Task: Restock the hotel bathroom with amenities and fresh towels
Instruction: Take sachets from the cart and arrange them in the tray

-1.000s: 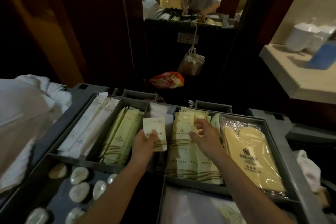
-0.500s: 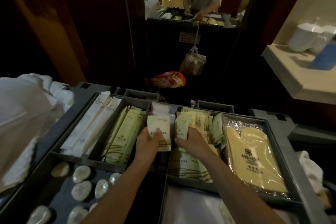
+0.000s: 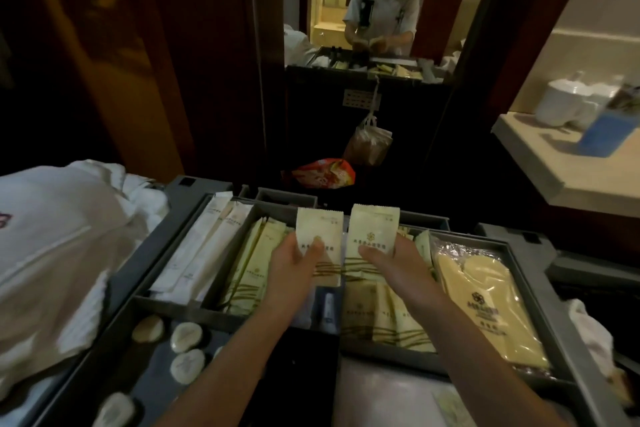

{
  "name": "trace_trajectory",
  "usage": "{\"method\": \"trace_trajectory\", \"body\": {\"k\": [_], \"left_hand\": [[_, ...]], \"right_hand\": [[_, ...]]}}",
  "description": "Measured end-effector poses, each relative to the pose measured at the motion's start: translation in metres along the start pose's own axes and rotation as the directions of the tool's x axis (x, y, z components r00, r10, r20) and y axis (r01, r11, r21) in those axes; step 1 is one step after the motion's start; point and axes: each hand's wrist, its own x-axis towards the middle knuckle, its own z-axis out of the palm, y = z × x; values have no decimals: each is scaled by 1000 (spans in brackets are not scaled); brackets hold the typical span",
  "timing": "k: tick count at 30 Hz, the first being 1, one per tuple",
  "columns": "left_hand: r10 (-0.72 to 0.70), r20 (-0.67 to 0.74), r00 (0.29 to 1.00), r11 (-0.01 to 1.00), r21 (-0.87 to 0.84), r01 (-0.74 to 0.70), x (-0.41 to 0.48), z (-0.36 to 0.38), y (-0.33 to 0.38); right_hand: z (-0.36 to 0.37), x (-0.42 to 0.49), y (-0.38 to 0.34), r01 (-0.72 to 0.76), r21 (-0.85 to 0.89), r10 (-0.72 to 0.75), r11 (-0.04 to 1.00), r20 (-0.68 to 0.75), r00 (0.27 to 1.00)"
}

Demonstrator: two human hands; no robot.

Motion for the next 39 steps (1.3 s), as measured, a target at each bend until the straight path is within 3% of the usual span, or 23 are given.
{"method": "trace_trajectory", "body": {"k": [6, 11, 15, 21, 28, 34, 39], "left_hand": [[48, 76, 996, 991, -126, -38, -19, -58, 41], [62, 76, 995, 995, -85, -56, -34, -118, 53], [90, 3, 996, 995, -35, -90, -55, -162, 53], [48, -252, 966, 998, 57, -34, -90, -211, 43], [-70, -518, 852, 998, -32, 62, -157, -237, 34], [-186, -698, 691, 983, -133, 130, -240, -251, 18], [-216, -815, 538, 975, -152, 161, -329, -276, 14]], "right_hand": [[29, -15, -33, 29, 104, -31, 994, 20, 999], [68, -25, -59, 43, 141, -61, 989, 119, 991], [98, -28, -77, 55, 120, -80, 991, 217, 973], [139, -34, -93, 57, 92, -89, 994, 394, 915], [175, -63, -92, 76, 128, -143, 989, 664, 734], [216, -104, -83, 72, 105, -127, 992, 825, 550], [270, -166, -92, 93, 114, -138, 989, 938, 318]]}}
